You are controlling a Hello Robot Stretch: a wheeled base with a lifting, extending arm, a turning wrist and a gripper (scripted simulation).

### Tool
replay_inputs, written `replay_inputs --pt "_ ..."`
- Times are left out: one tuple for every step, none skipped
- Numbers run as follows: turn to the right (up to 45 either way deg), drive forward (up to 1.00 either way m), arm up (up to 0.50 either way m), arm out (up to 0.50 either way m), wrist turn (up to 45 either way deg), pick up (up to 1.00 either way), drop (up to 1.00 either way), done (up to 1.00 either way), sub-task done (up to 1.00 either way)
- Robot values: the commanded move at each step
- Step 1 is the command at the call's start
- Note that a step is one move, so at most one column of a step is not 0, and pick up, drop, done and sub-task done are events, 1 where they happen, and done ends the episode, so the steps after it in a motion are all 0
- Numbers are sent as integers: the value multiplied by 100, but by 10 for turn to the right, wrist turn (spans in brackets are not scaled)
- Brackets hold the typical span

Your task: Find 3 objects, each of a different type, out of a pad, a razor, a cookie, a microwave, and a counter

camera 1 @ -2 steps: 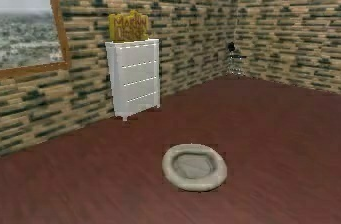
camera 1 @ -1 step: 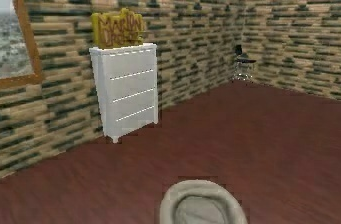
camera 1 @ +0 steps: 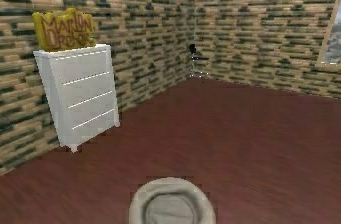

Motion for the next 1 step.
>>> replay_inputs --pt "0 0 0 0 0 0 0 0 100"
